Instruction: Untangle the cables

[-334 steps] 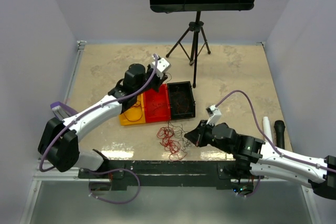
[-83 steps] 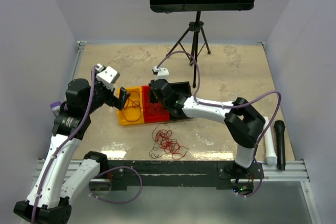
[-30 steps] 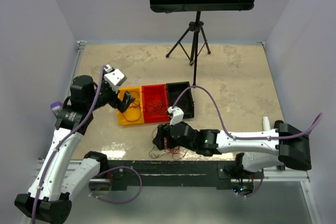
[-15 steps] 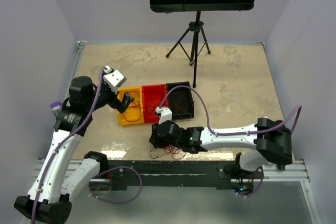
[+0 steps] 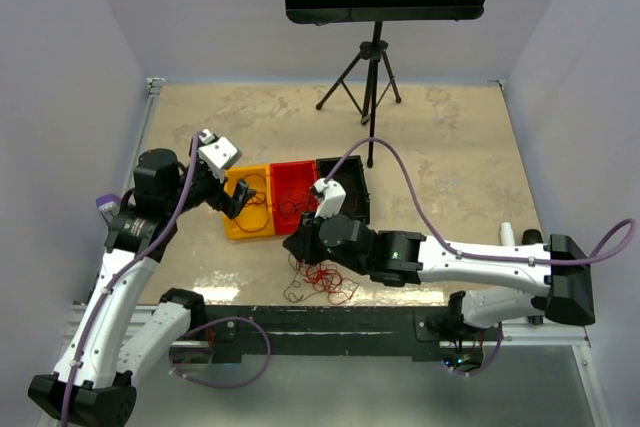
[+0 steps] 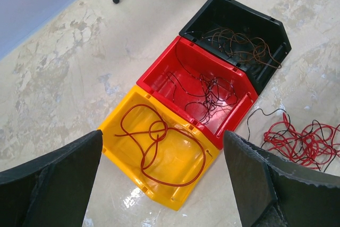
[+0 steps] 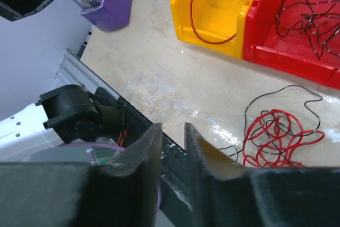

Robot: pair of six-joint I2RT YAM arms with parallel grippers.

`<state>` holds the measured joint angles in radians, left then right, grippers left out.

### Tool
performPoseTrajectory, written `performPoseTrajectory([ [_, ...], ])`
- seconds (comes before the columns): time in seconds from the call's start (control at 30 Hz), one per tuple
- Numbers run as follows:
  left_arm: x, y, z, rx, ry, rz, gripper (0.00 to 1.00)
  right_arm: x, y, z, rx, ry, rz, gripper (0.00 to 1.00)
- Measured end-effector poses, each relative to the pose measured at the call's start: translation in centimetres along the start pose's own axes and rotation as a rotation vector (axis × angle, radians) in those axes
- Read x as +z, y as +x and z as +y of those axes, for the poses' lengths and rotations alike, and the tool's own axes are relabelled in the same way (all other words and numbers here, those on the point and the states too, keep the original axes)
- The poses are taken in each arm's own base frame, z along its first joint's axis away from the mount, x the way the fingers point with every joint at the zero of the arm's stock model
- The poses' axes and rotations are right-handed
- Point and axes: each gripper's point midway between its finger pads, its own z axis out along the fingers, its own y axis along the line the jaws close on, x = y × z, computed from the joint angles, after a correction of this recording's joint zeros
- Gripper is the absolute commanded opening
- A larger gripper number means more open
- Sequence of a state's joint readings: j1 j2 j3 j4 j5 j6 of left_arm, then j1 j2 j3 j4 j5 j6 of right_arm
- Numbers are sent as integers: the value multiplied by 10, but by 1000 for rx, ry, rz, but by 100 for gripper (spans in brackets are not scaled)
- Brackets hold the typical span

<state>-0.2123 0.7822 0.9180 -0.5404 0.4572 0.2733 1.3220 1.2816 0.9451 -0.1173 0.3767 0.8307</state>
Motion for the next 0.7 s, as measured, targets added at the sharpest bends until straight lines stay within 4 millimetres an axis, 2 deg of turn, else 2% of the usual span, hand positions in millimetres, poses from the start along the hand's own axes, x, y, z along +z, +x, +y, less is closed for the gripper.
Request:
performPoseTrajectory([
  [0.03,0,0,0,0,-1,0,100,-2,-2,2,8,-7,-4,51],
  [0.1,0,0,0,1,-1,-2,100,0,3,1,11,-4,14,59],
  [0.17,-1,-1,0,2,-2,-4,100,8,21,-3,0,6,71,69],
  [0.23,-1,-1,0,2,-2,-5,100,17,44,-12,-13,24,140,73],
  [0.37,-1,-1,0,3,-3,-6,100,33,90,-31,-48,69,283,73],
  [0.43,-1,-1,0,3,-3,-6,100,37,104,-39,-58,88,328,72],
  [0.5,-1,-1,0,3,-3,-6,100,39,110,-43,-64,102,345,70],
  [0.7,-2,-2,0,3,-3,-7,100,43,110,-47,-71,121,347,66],
])
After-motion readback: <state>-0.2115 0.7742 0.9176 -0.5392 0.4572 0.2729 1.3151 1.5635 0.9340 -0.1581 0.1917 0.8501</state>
